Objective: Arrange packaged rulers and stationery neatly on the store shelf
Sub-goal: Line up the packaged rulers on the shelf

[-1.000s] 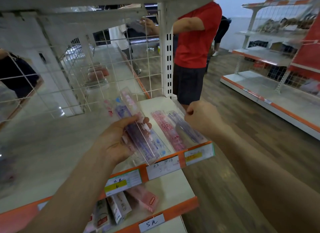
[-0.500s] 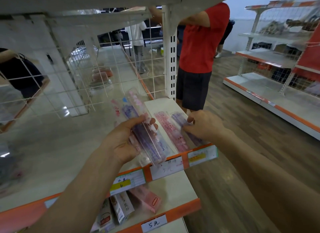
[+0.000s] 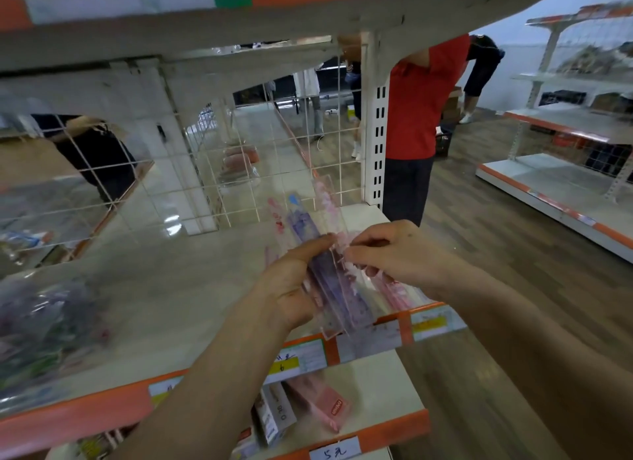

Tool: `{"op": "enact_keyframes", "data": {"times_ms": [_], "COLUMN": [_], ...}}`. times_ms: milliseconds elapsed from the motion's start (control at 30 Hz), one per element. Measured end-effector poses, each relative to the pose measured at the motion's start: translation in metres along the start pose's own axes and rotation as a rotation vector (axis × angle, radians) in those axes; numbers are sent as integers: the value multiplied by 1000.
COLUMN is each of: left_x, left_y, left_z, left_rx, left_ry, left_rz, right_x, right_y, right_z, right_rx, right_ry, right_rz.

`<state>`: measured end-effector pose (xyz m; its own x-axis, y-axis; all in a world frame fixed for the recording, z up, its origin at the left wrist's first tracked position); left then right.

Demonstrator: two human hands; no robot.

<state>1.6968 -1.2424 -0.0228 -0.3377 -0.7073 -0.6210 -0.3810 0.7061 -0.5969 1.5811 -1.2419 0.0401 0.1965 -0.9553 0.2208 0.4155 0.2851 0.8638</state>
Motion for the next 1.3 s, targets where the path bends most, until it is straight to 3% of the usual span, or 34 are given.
{"op": "enact_keyframes", "data": {"times_ms": [167,333,567,700,833,900,1000,1067,1133,1233,1300], "left_x": [-3,-1,2,4,5,4,5,6,5,6,6], "left_y": [-6,-16,-10,1,8,6,4,6,8,7,6], "left_z": [10,29,26,14,0,-4,-6,-7,-7,-6,-5], "left_rx": [-59,-117,-138,-95,-81,-68,-46,-35,-30,-80,-108], "left_ry": [9,-13,17,42,64,65,48,42,36,38,33], "left_rz": [-12,-51,-34,6,27,24,21,36,47,48,58], "right_x": [0,-1,-4,-4,-7,-6,-4,-4,-3,-2,0], "right_y": [-13,-30,-41,-32,-13,-8,6,13,13,5,3], "right_z": [12,40,40,25,13,13,8,1,-3,-8,-10], "right_rx": [132,43,23,179,185,47,-594,-773,-739,-394,-299], "right_ry": [-59,-147,-124,-110,-79,-98,-51,-38,-3,100,122], "right_rz": [-66,-126,-126,-118,-66,-17,164,228,226,134,140]}}
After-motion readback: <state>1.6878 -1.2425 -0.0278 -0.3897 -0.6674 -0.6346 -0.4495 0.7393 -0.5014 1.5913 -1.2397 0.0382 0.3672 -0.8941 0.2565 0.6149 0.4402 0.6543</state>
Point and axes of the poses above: each hand's wrist, its own x-axis towards the middle knuckle, its own z-axis out of the back of the hand, y = z × x, the point moved 10 cm from there along x, towards the middle knuckle, and after that the axes turned 14 degrees about z, right-handed, at the moved point
